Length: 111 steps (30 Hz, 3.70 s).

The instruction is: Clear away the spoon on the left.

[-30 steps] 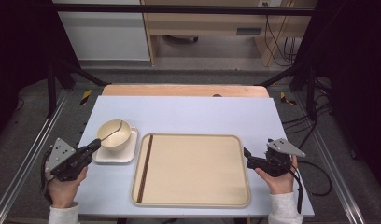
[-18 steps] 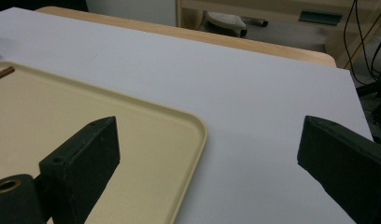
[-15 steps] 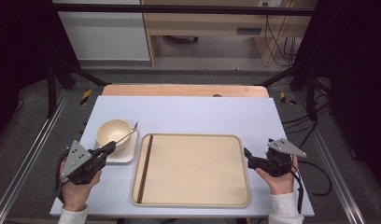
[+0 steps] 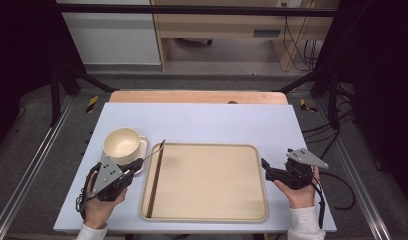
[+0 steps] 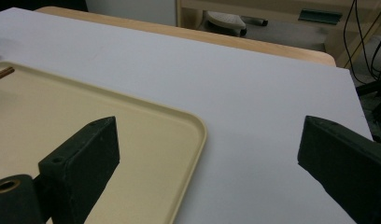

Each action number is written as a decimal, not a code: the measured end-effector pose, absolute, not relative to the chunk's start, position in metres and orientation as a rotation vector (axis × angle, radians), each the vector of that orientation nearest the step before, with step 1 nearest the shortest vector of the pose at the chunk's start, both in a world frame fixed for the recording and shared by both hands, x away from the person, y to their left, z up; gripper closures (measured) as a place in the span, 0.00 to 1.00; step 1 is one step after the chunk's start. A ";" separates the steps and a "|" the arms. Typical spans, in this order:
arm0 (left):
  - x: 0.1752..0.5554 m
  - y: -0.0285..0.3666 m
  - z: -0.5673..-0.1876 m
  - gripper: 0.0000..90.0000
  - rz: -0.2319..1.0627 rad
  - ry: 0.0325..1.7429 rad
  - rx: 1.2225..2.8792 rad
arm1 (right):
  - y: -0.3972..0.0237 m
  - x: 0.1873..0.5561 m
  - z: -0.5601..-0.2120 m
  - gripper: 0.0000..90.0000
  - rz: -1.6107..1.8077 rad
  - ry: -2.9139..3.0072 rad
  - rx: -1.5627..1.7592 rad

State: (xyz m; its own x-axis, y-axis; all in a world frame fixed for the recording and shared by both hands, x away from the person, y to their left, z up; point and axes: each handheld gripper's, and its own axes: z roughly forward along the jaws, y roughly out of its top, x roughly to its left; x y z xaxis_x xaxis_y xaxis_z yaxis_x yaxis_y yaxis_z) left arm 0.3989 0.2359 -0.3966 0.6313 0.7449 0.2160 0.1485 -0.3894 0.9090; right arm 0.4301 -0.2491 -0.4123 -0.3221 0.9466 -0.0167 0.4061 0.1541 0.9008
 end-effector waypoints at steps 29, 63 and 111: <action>0.406 0.195 -0.430 0.99 0.759 0.655 2.052 | -0.248 0.431 -0.413 0.07 1.124 1.830 1.290; 0.400 0.182 -0.440 0.89 0.770 0.560 2.137 | -0.248 0.430 -0.413 0.07 1.126 1.830 1.288; 0.405 0.168 -0.465 0.43 0.588 0.513 2.321 | -0.249 0.429 -0.412 0.07 1.131 1.829 1.284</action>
